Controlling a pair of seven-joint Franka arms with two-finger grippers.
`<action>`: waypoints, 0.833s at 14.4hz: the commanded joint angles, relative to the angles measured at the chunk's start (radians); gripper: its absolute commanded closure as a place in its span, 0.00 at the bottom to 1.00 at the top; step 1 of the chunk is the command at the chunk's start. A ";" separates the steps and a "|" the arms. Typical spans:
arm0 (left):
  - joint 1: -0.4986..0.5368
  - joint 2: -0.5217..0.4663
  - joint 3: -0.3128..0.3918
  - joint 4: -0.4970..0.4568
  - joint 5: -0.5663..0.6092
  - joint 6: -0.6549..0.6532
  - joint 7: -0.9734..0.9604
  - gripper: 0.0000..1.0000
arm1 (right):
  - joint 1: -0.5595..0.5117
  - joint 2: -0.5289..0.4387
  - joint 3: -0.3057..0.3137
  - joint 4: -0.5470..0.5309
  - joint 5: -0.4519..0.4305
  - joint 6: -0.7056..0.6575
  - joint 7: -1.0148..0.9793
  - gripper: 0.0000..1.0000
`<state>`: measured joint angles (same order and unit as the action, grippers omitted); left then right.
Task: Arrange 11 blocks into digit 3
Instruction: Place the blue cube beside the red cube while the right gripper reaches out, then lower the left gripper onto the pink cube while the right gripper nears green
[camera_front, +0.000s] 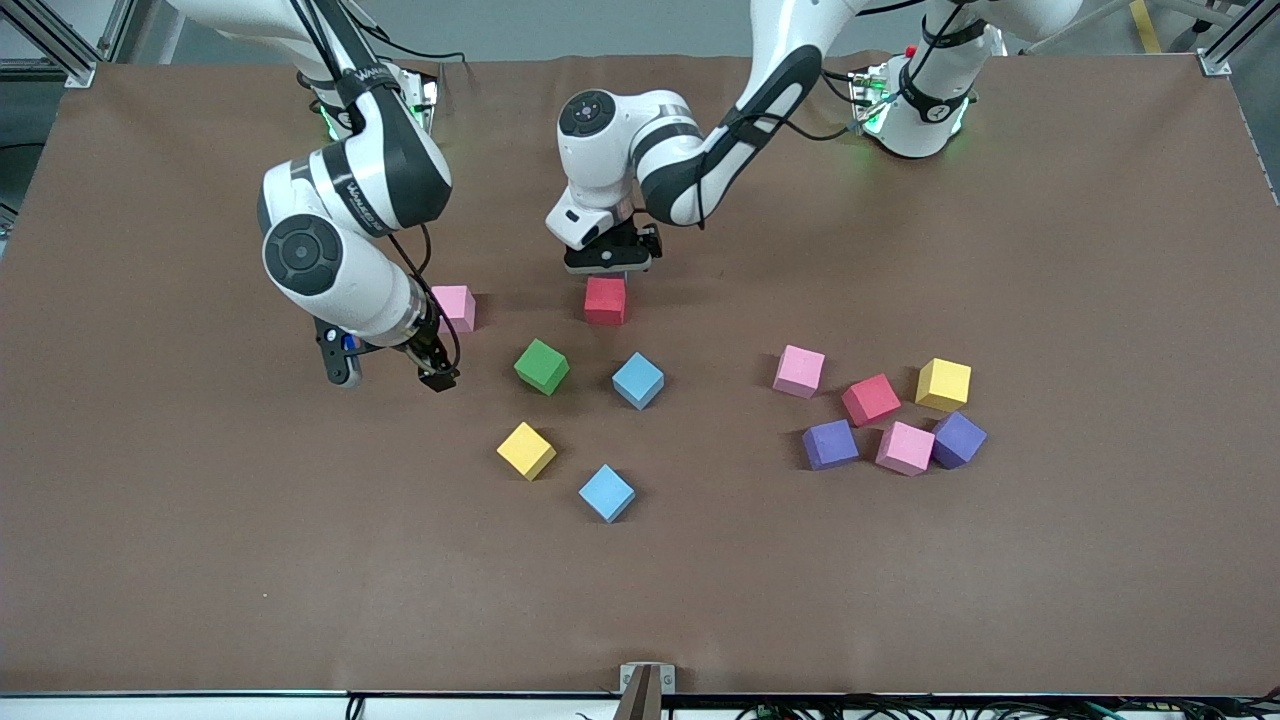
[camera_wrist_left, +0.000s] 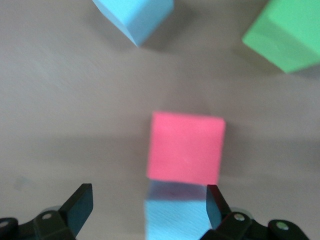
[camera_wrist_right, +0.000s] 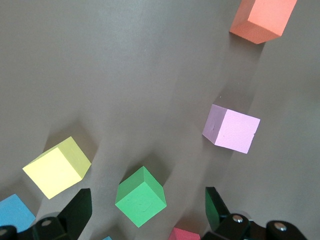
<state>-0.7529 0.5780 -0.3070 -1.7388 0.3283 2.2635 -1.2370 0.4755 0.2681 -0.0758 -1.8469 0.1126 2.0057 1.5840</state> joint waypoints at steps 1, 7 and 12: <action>0.101 -0.075 -0.006 -0.068 0.014 -0.015 0.126 0.00 | 0.028 0.006 -0.007 -0.011 0.012 0.025 0.001 0.00; 0.315 -0.183 -0.009 -0.204 0.018 0.036 0.396 0.00 | 0.074 0.033 -0.004 -0.017 0.007 0.051 -0.105 0.00; 0.480 -0.256 -0.009 -0.414 0.020 0.266 0.632 0.01 | 0.118 0.033 -0.004 -0.031 0.010 0.054 -0.346 0.00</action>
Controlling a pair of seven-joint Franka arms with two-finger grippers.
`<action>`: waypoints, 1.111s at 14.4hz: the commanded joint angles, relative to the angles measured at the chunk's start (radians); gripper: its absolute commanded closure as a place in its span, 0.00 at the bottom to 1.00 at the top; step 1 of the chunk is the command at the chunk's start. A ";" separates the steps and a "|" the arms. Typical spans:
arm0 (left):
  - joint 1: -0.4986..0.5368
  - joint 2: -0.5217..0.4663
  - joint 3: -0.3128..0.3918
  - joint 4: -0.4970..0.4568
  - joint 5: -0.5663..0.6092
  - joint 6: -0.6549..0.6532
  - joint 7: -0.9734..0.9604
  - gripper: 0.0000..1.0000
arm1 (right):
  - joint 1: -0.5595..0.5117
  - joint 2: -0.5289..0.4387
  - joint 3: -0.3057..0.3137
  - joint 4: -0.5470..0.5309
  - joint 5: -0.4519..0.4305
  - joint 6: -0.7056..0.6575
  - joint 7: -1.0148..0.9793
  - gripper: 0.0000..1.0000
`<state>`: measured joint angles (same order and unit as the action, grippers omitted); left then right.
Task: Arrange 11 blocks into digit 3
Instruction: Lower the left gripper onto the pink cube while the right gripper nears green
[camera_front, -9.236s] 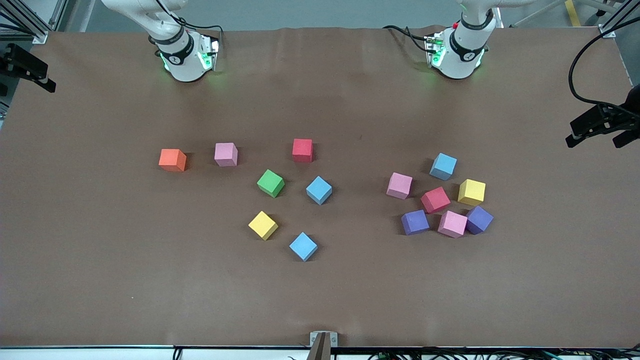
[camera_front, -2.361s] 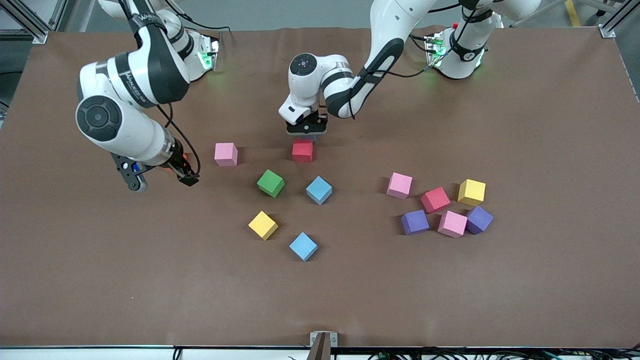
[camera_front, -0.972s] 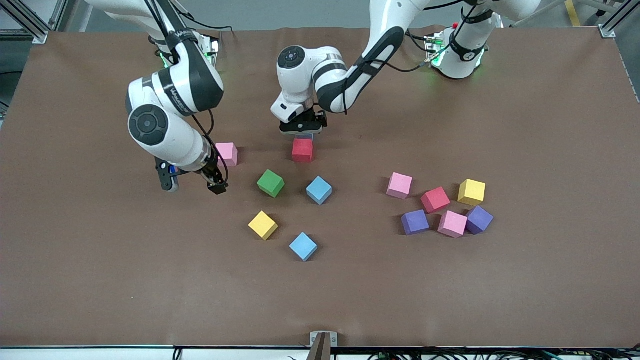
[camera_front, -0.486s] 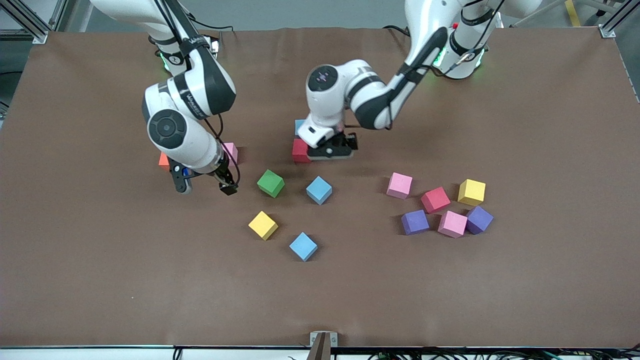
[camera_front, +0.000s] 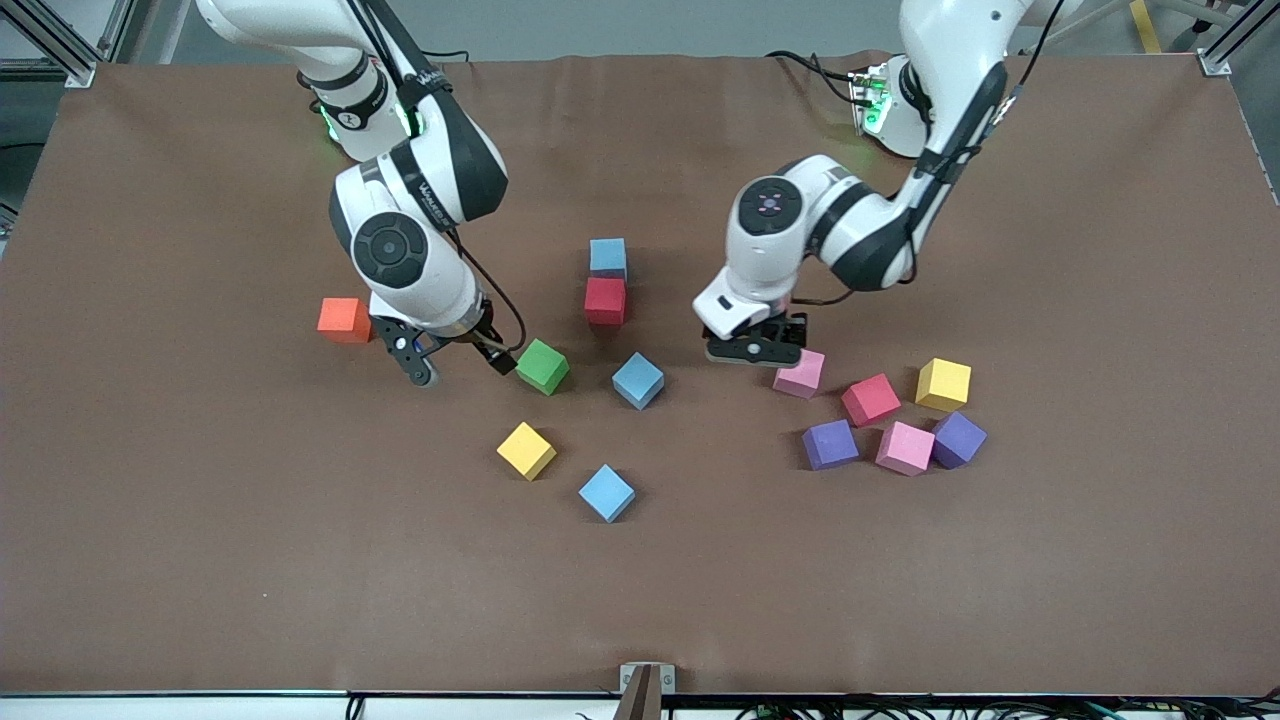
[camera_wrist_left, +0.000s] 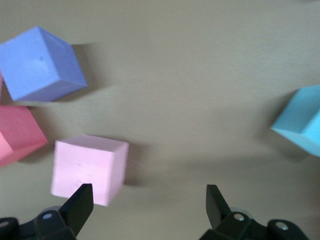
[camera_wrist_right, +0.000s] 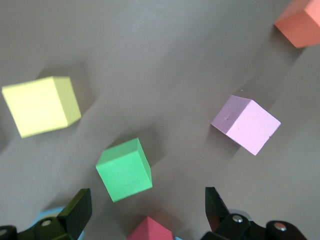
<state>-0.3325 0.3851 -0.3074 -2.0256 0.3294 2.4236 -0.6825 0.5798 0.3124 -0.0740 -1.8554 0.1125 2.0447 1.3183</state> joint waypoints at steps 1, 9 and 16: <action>0.093 -0.066 -0.009 -0.168 0.019 0.155 0.128 0.01 | 0.020 -0.013 -0.007 -0.022 0.012 0.015 -0.121 0.00; 0.184 -0.028 -0.007 -0.177 0.019 0.219 0.291 0.01 | 0.044 0.000 -0.007 -0.031 0.013 0.047 -0.172 0.00; 0.162 0.030 -0.021 -0.159 0.020 0.302 0.281 0.01 | 0.137 0.043 -0.006 -0.053 0.013 0.178 -0.272 0.00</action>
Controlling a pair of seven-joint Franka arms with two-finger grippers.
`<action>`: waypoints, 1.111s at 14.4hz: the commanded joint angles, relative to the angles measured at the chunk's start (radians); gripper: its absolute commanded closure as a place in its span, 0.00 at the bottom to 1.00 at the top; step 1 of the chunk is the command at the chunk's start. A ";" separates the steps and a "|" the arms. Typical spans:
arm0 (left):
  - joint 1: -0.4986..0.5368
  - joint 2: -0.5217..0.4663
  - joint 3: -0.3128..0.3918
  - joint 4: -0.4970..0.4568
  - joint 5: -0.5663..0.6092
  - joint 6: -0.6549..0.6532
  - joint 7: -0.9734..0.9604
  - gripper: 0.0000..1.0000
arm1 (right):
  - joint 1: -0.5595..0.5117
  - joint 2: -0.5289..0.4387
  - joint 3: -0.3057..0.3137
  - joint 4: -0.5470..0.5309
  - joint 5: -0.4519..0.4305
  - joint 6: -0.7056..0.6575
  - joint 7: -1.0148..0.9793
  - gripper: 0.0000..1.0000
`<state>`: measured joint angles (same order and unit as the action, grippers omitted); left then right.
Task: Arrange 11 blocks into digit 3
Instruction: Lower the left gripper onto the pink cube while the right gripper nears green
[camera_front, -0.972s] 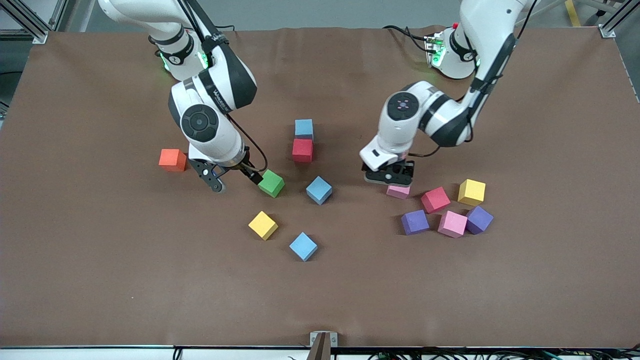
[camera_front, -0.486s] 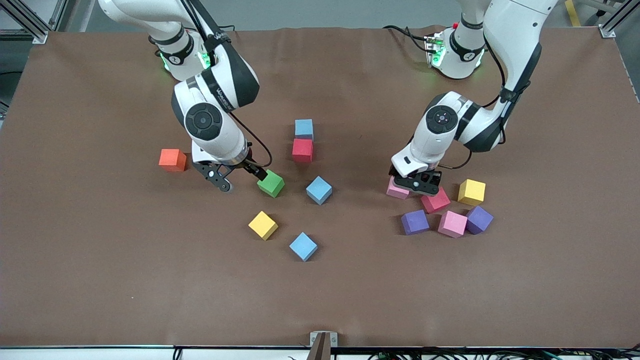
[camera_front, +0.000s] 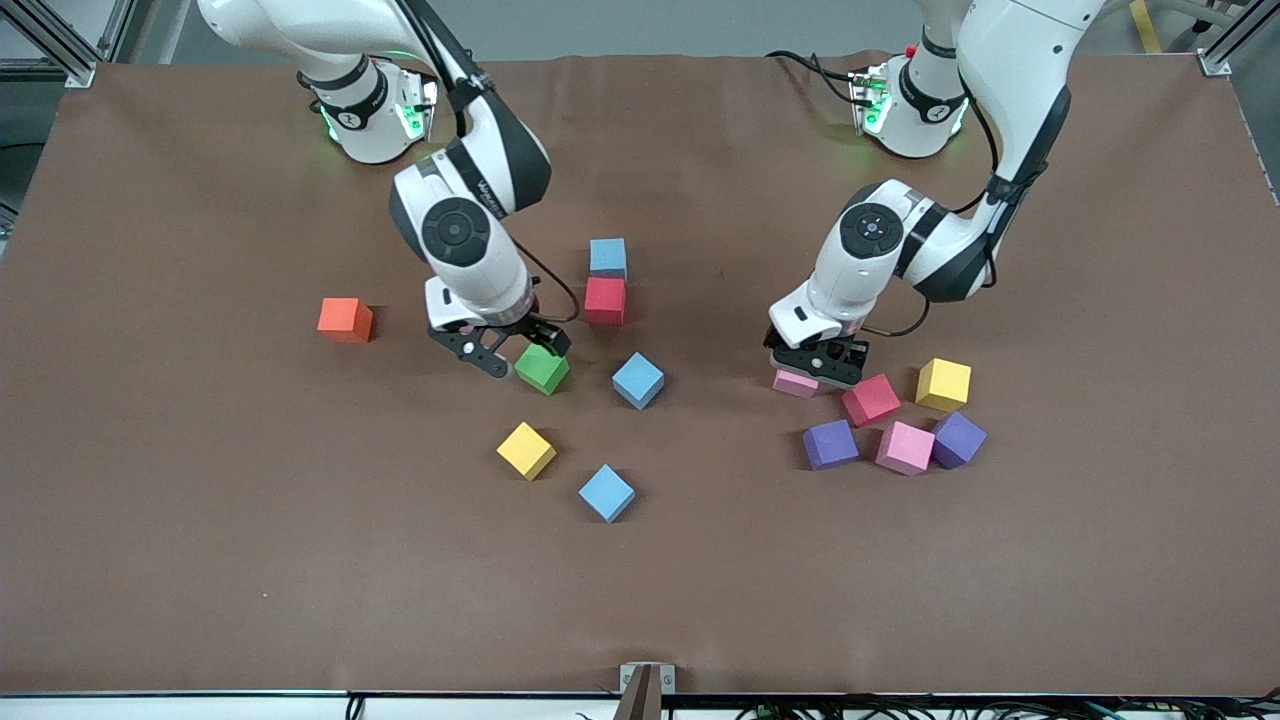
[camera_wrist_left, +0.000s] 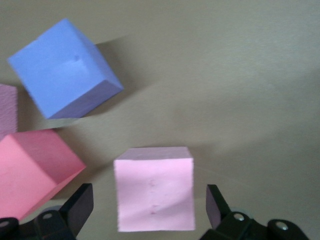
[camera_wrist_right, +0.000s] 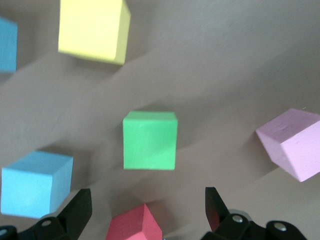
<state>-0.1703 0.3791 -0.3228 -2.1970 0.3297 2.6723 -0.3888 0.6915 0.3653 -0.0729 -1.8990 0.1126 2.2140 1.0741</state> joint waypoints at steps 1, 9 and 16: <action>0.000 0.049 -0.005 0.013 0.019 0.070 -0.013 0.01 | 0.042 -0.009 -0.008 -0.011 0.013 0.007 -0.028 0.00; 0.006 0.069 -0.002 0.019 0.023 0.070 -0.013 0.01 | 0.043 0.096 -0.022 -0.014 -0.023 0.131 -0.003 0.00; 0.003 0.030 -0.005 0.033 0.023 0.035 -0.068 0.00 | -0.020 0.139 -0.021 -0.014 -0.097 0.177 -0.003 0.00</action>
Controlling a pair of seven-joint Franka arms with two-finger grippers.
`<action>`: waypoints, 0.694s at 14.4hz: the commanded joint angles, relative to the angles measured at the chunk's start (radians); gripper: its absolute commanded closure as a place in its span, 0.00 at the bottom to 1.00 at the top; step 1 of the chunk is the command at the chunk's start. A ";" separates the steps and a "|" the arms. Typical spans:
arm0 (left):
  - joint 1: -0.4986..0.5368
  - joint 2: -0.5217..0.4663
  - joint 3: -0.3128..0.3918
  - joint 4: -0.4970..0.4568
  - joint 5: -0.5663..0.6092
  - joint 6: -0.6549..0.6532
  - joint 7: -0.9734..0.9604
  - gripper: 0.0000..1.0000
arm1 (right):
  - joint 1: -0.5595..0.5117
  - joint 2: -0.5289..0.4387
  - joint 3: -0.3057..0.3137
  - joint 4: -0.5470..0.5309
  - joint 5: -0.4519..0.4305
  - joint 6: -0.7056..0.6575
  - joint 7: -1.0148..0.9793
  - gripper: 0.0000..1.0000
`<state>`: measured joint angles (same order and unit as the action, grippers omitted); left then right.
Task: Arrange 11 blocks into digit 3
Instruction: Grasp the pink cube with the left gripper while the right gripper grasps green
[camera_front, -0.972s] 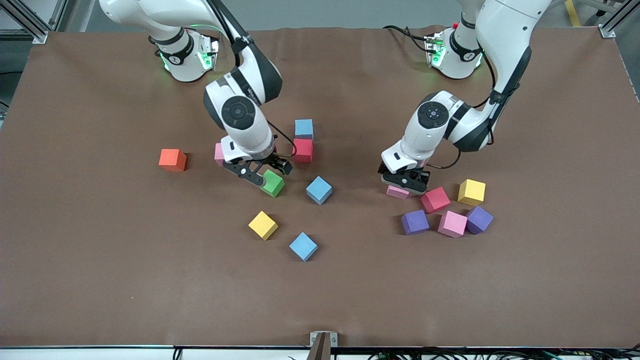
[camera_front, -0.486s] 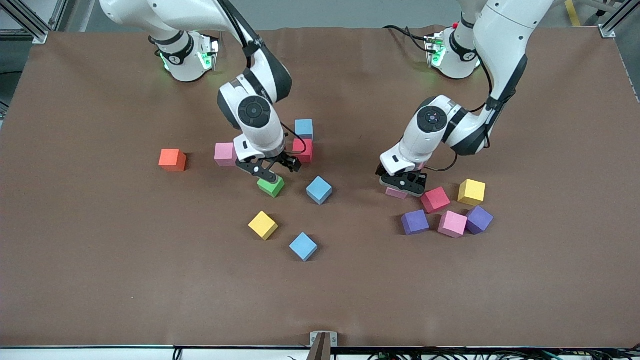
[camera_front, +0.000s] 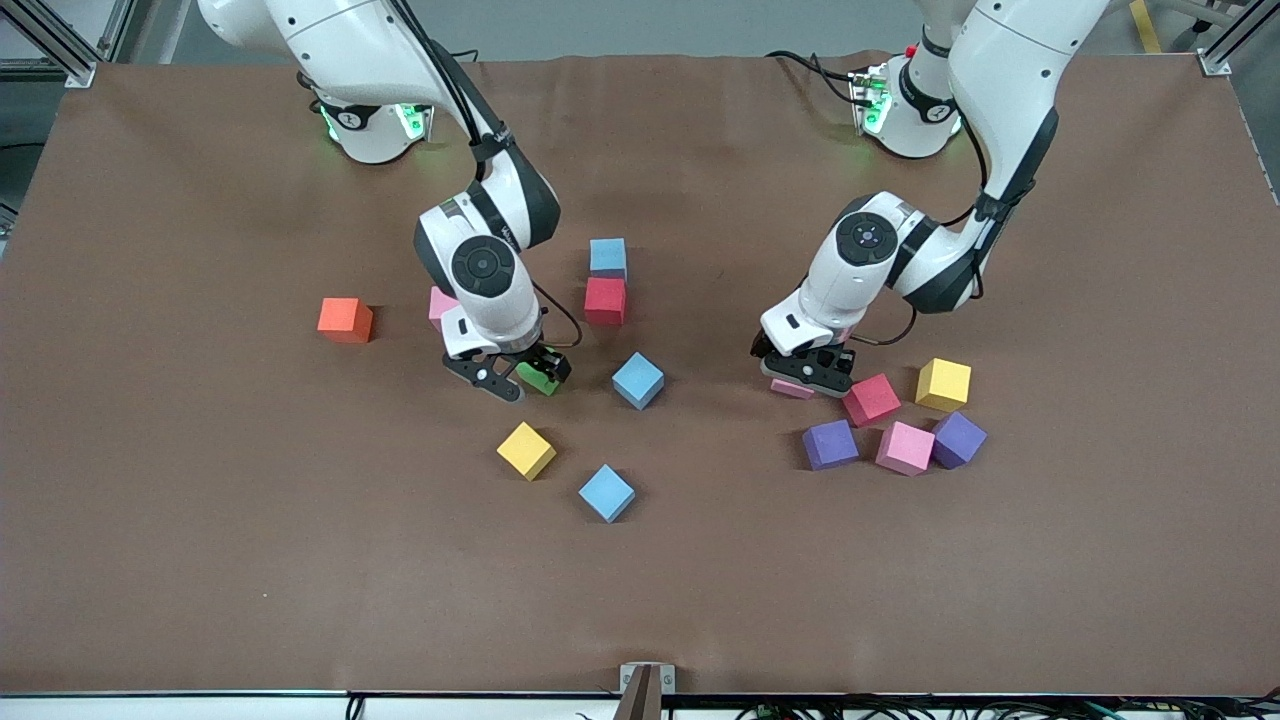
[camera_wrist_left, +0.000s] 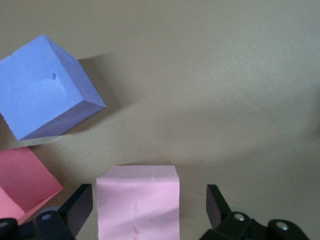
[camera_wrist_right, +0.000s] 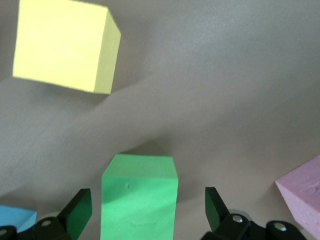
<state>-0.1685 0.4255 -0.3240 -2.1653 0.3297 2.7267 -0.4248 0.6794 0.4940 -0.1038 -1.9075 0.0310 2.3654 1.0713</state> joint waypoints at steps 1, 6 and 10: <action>0.003 -0.016 -0.004 0.001 0.023 -0.021 -0.032 0.00 | -0.008 0.018 0.010 -0.007 -0.016 0.049 0.001 0.00; 0.001 -0.013 -0.004 -0.015 0.026 -0.027 -0.035 0.00 | -0.006 0.043 0.012 -0.007 -0.013 0.093 0.004 0.00; -0.003 0.001 -0.004 -0.015 0.026 -0.025 -0.035 0.00 | 0.000 0.054 0.012 -0.007 -0.013 0.100 0.004 0.00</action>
<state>-0.1700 0.4271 -0.3246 -2.1759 0.3297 2.7092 -0.4344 0.6789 0.5439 -0.0981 -1.9076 0.0302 2.4468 1.0713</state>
